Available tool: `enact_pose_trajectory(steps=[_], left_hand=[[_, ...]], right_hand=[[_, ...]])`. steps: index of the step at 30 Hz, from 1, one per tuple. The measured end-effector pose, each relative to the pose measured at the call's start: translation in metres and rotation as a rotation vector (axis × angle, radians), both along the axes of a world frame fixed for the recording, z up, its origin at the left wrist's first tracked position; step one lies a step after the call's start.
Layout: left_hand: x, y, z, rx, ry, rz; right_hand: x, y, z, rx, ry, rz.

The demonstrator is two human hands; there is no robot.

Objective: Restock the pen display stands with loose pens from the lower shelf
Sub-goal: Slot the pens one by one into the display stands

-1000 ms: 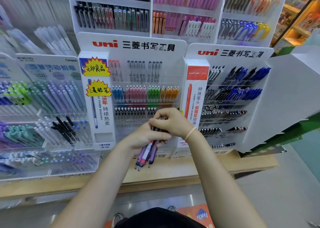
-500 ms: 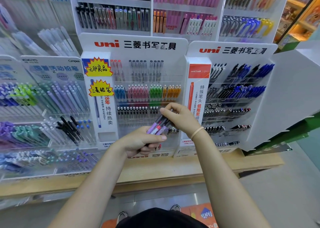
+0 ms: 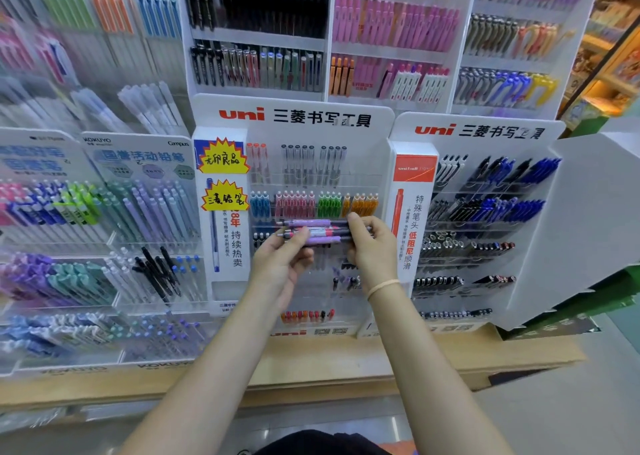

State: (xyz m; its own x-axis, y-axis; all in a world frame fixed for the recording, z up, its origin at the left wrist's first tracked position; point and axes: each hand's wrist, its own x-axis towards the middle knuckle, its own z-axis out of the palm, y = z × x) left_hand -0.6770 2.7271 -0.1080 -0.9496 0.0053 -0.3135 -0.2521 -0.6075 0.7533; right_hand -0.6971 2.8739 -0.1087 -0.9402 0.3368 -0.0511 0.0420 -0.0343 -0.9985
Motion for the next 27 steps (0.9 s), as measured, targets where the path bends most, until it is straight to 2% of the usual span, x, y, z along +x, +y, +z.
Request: enact_pose_trajectory(steps=[3, 6, 11, 13, 16, 19, 21, 24, 27], left_hand=[[-0.004, 0.015, 0.004, 0.066, 0.020, 0.088], [-0.009, 0.013, 0.002, 0.025, 0.024, 0.118], [-0.010, -0.016, -0.006, 0.076, 0.025, 0.088], [-0.009, -0.030, -0.010, 0.002, -0.023, 0.061], [-0.004, -0.057, -0.016, -0.198, -0.012, -0.165], [0.007, -0.082, -0.022, -0.410, 0.041, -0.494], [0.014, -0.090, -0.025, -0.465, 0.070, -0.635], [0.019, -0.099, -0.031, -0.420, 0.056, -0.657], [0.020, -0.108, -0.040, -0.420, 0.039, -0.580]], right_hand=[[0.003, -0.026, -0.006, -0.144, -0.015, -0.031], [0.009, -0.041, -0.013, -0.154, -0.033, 0.055], [0.019, -0.049, -0.019, 0.043, -0.111, 0.288], [0.022, -0.052, -0.023, 0.156, -0.141, 0.309], [0.026, -0.054, -0.020, 0.208, -0.106, 0.257], [0.028, -0.067, -0.009, 0.160, -0.065, 0.315], [0.029, -0.075, -0.005, 0.135, -0.054, 0.352], [0.029, -0.079, -0.009, 0.122, -0.053, 0.347], [0.031, -0.078, -0.016, 0.003, -0.069, 0.311]])
